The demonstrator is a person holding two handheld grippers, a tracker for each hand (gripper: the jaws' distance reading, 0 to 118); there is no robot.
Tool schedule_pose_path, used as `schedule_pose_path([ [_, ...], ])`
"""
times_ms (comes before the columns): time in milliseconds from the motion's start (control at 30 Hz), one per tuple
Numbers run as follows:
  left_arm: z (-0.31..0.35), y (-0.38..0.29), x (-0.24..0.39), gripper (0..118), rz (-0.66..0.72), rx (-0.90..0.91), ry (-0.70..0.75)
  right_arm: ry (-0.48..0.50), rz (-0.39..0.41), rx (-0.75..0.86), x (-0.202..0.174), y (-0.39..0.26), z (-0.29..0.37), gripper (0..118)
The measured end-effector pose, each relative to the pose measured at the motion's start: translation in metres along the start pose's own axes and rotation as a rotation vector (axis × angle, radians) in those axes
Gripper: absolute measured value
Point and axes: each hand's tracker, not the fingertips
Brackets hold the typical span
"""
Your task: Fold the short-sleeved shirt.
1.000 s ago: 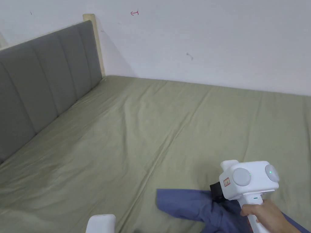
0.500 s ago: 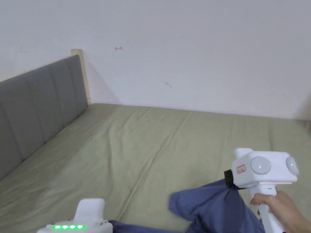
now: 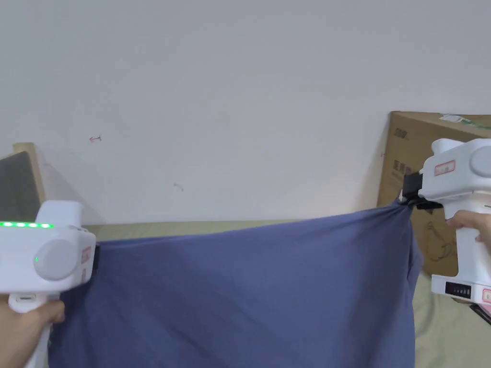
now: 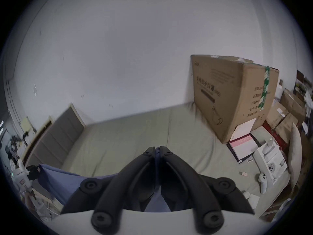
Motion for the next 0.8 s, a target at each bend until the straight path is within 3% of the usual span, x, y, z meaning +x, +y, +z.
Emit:
schedule_pose_path([
  [167,0.006,0.054,0.02,0,-0.068,0.092,0.016,-0.012,-0.019,0.052,0.008,0.029,0.025,5],
  [533,-0.013,0.193,0.016,0,0.071,0.251,0.056,-0.067,-0.066,0.237,-0.038,0.138,0.002,5],
  [600,-0.017,0.222,0.012,0,0.061,0.287,0.079,-0.062,-0.058,0.261,-0.052,0.167,-0.004,5],
  [733,-0.029,0.274,-0.001,0,0.11,0.343,0.109,-0.088,0.035,0.361,-0.09,0.211,-0.003,5],
  [800,-0.031,0.291,-0.004,0,0.129,0.359,0.131,-0.092,0.031,0.362,-0.103,0.225,-0.005,5],
])
